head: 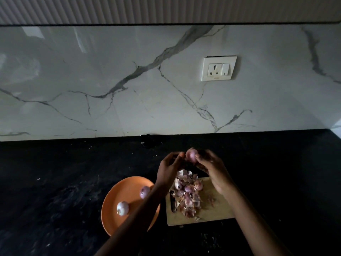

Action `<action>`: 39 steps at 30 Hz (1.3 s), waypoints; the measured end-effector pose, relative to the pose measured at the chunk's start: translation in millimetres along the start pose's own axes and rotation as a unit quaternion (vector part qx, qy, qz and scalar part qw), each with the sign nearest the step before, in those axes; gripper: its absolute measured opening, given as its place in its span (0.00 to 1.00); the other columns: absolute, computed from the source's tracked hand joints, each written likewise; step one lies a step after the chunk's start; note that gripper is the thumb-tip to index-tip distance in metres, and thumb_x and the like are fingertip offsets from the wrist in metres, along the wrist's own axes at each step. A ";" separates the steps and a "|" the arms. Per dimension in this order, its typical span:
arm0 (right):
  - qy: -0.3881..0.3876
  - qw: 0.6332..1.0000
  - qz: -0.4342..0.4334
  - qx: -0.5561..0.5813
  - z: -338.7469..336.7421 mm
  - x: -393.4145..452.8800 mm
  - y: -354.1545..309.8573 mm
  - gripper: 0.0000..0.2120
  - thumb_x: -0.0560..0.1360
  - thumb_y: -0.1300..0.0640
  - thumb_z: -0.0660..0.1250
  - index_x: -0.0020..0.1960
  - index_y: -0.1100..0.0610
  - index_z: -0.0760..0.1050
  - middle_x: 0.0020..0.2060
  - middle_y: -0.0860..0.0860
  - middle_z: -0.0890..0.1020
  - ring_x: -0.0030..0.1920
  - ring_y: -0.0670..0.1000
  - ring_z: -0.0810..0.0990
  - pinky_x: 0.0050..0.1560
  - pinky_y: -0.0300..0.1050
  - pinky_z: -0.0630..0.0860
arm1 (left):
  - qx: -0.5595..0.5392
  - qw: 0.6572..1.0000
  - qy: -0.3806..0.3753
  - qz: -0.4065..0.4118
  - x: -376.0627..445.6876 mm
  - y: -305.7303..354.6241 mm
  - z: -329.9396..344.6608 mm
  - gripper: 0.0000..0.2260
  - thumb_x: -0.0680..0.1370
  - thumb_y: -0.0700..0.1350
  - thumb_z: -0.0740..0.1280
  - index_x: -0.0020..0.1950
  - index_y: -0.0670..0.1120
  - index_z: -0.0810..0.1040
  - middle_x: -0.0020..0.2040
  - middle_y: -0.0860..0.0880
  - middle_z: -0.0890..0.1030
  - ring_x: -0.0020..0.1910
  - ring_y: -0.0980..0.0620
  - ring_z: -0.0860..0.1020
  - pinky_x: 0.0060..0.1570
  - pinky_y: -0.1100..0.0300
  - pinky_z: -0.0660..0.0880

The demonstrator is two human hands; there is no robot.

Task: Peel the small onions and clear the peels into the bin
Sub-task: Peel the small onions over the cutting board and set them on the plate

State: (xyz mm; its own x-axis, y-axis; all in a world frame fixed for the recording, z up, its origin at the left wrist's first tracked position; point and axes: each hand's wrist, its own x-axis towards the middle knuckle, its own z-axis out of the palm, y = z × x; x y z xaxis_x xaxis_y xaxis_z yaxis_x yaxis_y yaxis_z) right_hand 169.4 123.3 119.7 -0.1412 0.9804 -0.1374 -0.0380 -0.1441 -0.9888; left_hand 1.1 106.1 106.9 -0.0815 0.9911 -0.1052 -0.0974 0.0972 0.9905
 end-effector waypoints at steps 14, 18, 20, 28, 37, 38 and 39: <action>0.006 1.000 -0.010 -0.026 -4.2 3.4 4.8 0.14 0.75 0.58 0.73 0.61 0.56 0.81 0.53 0.52 0.86 0.53 0.44 0.83 0.48 0.33 0.76 | 0.048 0.999 -0.010 0.011 -0.8 1.2 0.3 0.15 0.72 0.44 0.78 0.57 0.45 0.83 0.50 0.47 0.86 0.51 0.47 0.85 0.56 0.42 0.80; 0.005 0.999 -0.007 -0.031 -2.9 3.8 5.9 0.15 0.74 0.55 0.74 0.61 0.53 0.82 0.53 0.49 0.86 0.57 0.47 0.83 0.54 0.40 0.76 | 0.043 0.999 0.000 0.016 -5.6 0.8 0.1 0.17 0.72 0.47 0.78 0.58 0.44 0.82 0.51 0.46 0.86 0.52 0.46 0.84 0.57 0.40 0.79; 0.008 0.999 -0.012 -0.032 -1.8 3.4 5.6 0.16 0.74 0.54 0.74 0.61 0.53 0.82 0.53 0.49 0.86 0.57 0.47 0.83 0.56 0.42 0.77 | 0.054 0.998 0.008 0.022 -6.5 -1.2 -0.1 0.18 0.70 0.51 0.78 0.57 0.46 0.83 0.50 0.47 0.86 0.52 0.46 0.85 0.56 0.39 0.79; 0.020 0.998 -0.035 -0.044 3.1 3.0 4.7 0.22 0.70 0.44 0.74 0.61 0.51 0.81 0.53 0.48 0.86 0.57 0.47 0.83 0.54 0.41 0.76 | 0.001 1.000 0.012 -0.014 -3.1 2.2 0.9 0.13 0.76 0.47 0.74 0.57 0.42 0.81 0.51 0.43 0.85 0.53 0.42 0.84 0.56 0.47 0.81; 0.023 0.999 -0.029 -0.014 3.6 2.9 4.6 0.13 0.72 0.52 0.75 0.57 0.51 0.83 0.51 0.49 0.87 0.57 0.48 0.84 0.56 0.42 0.77 | 0.018 1.000 0.003 0.019 -5.8 2.3 2.0 0.16 0.74 0.48 0.75 0.58 0.41 0.81 0.52 0.44 0.86 0.54 0.45 0.84 0.57 0.45 0.80; 0.029 0.999 -0.031 -0.020 2.8 2.8 5.6 0.14 0.72 0.51 0.75 0.57 0.51 0.83 0.51 0.49 0.87 0.57 0.48 0.83 0.57 0.43 0.77 | 0.035 0.999 0.003 0.030 -6.3 1.0 1.8 0.17 0.74 0.50 0.76 0.59 0.44 0.81 0.52 0.46 0.86 0.54 0.47 0.84 0.57 0.45 0.80; 0.034 0.998 -0.034 -0.029 2.4 2.7 6.7 0.14 0.72 0.50 0.75 0.57 0.50 0.83 0.51 0.48 0.87 0.56 0.47 0.83 0.57 0.43 0.77 | 0.054 0.998 0.006 0.044 -6.7 -0.7 2.1 0.17 0.73 0.51 0.76 0.59 0.46 0.81 0.53 0.48 0.86 0.54 0.48 0.84 0.57 0.45 0.80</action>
State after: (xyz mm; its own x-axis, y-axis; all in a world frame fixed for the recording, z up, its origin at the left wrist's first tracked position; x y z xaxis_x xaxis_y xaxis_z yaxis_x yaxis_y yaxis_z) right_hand 166.4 124.7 112.8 -0.0726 0.9949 -0.0707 0.0123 -0.0700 -0.9975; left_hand 3.8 99.6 107.1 -0.0966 0.9952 -0.0177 0.0180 0.0195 0.9996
